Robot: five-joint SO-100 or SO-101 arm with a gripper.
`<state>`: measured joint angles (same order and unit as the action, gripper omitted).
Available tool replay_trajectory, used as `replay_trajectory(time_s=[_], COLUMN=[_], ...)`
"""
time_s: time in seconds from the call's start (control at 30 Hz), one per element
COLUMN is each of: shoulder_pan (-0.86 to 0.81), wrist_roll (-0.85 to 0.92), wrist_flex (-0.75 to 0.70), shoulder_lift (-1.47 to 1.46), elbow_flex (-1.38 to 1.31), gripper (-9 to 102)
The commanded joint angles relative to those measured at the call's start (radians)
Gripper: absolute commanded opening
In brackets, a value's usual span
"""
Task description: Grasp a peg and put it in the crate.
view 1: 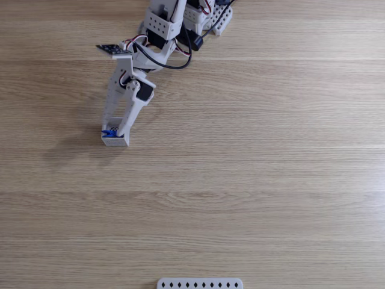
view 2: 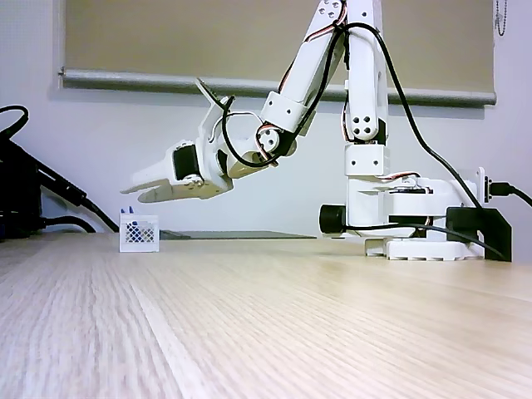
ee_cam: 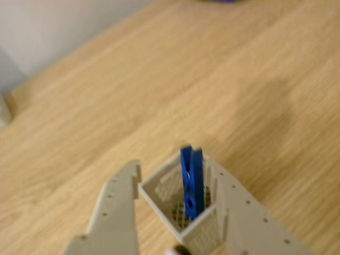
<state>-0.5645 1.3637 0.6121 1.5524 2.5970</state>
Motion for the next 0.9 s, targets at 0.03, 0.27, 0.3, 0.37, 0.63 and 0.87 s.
replay_trajectory(time_s=[0.03,0.27,0.3,0.37,0.63,0.87], shoulder_pan=[0.02,0.095,0.114,0.149,0.318,0.469], wrist_roll=[-0.015,-0.077,-0.126,-0.264,-0.902,-1.207], wrist_flex=[-0.084,-0.267,-0.301,-0.377,-0.779,-1.201], shoulder_lift=[0.032,0.193,0.225,0.304,0.635,0.899], elbow_flex=[-0.08,-0.081,-0.081,-0.081,-0.08,-0.061], gripper=[0,-1,-1,-1,-1,0])
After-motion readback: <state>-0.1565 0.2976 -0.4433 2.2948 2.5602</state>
